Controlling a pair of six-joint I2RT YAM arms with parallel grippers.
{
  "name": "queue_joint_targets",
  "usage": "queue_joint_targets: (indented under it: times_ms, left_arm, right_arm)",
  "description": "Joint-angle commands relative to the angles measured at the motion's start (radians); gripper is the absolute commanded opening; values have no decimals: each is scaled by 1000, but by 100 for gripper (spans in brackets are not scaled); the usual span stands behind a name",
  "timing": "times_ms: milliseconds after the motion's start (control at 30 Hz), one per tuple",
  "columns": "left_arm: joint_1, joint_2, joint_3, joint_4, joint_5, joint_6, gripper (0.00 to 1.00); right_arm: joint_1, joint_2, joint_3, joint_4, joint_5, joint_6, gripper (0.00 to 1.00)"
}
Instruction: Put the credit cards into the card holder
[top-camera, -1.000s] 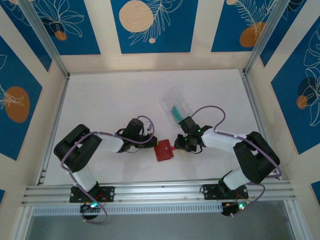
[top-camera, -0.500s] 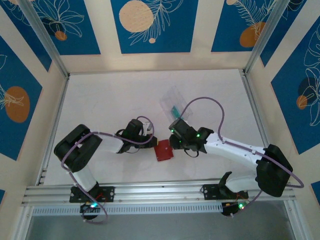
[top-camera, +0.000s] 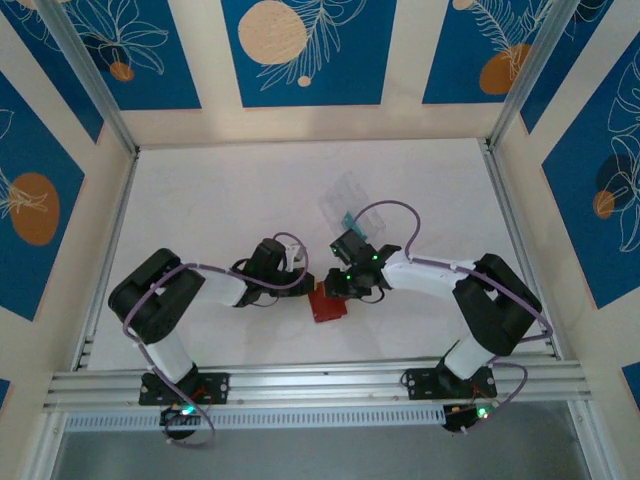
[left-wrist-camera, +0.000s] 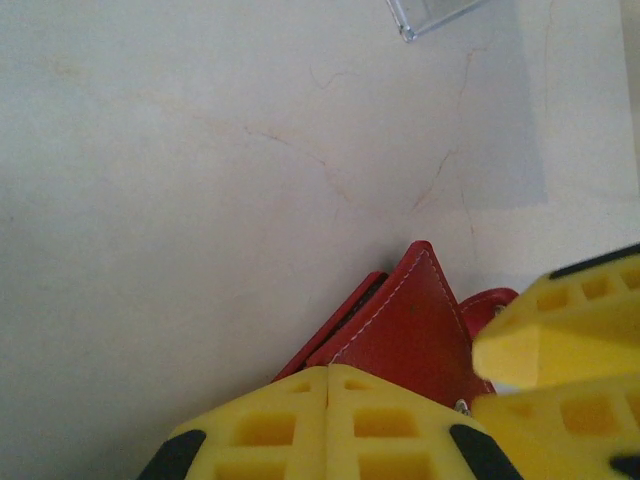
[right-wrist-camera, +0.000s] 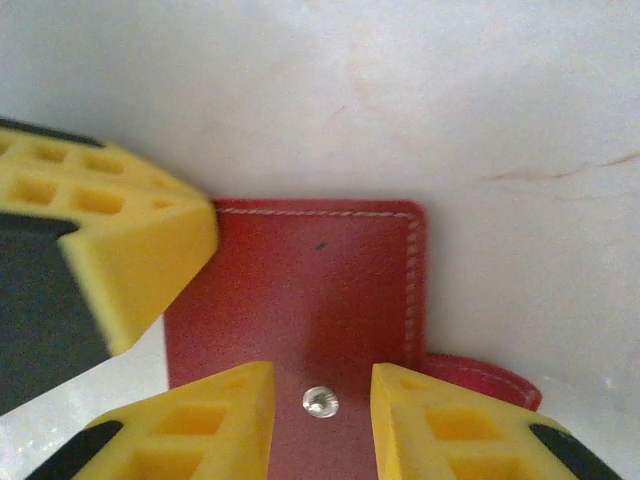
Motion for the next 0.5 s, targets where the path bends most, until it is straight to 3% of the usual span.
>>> queue_joint_targets:
  times_ms: [0, 200, 467]
  left_arm:
    - [-14, 83, -51, -146, -45, 0, 0]
    - [-13, 94, -51, -144, -45, 1, 0]
    - [-13, 104, -62, -127, -47, -3, 0]
  right_arm:
    - [-11, -5, -19, -31, -8, 7, 37]
    - [-20, 45, -19, -21, -65, 1, 44]
    - [-30, 76, -23, 26, -131, 5, 41]
